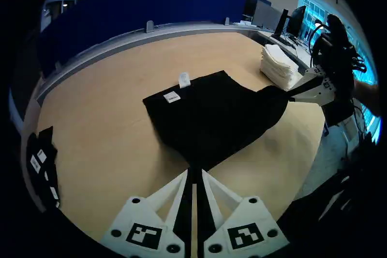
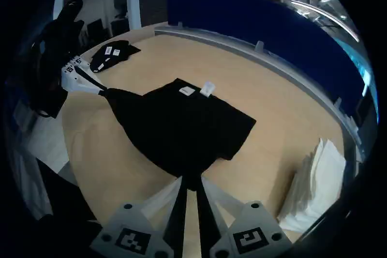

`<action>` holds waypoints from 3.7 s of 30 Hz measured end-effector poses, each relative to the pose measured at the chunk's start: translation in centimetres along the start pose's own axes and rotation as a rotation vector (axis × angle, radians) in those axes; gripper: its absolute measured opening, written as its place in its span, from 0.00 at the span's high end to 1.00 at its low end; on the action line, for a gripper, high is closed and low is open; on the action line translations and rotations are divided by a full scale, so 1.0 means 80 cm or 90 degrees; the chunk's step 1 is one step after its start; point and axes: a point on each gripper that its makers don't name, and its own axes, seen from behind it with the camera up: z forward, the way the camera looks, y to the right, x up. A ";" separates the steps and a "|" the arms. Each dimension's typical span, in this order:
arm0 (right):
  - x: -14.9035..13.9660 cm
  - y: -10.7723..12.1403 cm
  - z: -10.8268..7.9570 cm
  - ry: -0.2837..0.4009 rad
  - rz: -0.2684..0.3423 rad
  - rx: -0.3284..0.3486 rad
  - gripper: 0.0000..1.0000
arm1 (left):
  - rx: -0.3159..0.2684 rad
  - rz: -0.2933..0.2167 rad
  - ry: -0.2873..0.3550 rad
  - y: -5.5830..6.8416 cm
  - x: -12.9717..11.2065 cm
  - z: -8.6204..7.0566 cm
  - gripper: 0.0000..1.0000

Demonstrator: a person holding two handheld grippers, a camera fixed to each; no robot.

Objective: Fold towel

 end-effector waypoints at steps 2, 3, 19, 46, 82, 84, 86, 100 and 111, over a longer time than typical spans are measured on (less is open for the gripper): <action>0.000 -0.001 -0.001 -0.002 0.001 0.001 0.88 | 0.000 -0.004 0.000 0.002 -0.001 -0.003 0.95; -0.001 -0.001 -0.002 -0.002 0.001 0.002 0.88 | 0.000 -0.007 -0.001 0.002 -0.002 -0.004 0.95; 0.019 0.023 0.003 0.003 -0.005 -0.009 0.88 | 0.011 -0.012 0.016 -0.009 0.032 0.006 0.95; 0.074 0.104 0.053 0.009 -0.001 -0.044 0.88 | 0.033 0.008 0.026 -0.058 0.109 0.065 0.95; 0.055 0.145 0.146 -0.051 0.044 -0.059 0.88 | 0.057 -0.011 -0.010 -0.101 0.097 0.168 0.95; 0.053 0.147 0.149 -0.053 0.044 -0.062 0.88 | 0.059 -0.010 -0.011 -0.103 0.097 0.172 0.95; 0.051 0.147 0.153 -0.055 0.047 -0.064 0.88 | 0.063 -0.010 -0.014 -0.106 0.096 0.176 0.95; 0.043 0.159 0.169 -0.063 0.060 -0.096 0.66 | 0.109 0.018 -0.030 -0.128 0.093 0.200 0.80; 0.048 0.183 0.168 -0.055 0.055 -0.158 0.27 | 0.141 0.015 -0.023 -0.148 0.104 0.197 0.56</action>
